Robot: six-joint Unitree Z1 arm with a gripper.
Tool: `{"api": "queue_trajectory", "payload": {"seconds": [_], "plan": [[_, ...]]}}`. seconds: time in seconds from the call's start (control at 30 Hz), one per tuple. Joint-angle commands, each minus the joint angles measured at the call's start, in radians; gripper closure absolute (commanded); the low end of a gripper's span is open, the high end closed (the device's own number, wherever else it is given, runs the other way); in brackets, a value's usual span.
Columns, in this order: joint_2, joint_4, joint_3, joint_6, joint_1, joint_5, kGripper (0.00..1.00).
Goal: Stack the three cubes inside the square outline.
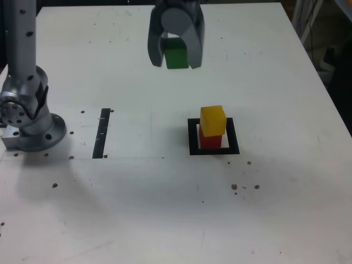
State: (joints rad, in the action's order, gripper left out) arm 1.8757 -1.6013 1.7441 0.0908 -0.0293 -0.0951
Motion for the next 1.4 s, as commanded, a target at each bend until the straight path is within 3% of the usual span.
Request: {"api": "queue_trajectory", "payload": {"seconds": [0.0,0.2,0.7,1.17,1.37], "plan": [[0.026,-0.013,0.022,-0.016,-0.028,0.016,0.94],[0.077,-0.018,0.059,-0.061,-0.092,0.053,0.96],[0.192,-0.014,0.185,-0.174,-0.136,0.086,0.96],[0.239,-0.013,0.192,-0.17,-0.119,0.083,0.96],[0.242,-0.008,0.186,-0.164,-0.107,0.063,0.96]]}}
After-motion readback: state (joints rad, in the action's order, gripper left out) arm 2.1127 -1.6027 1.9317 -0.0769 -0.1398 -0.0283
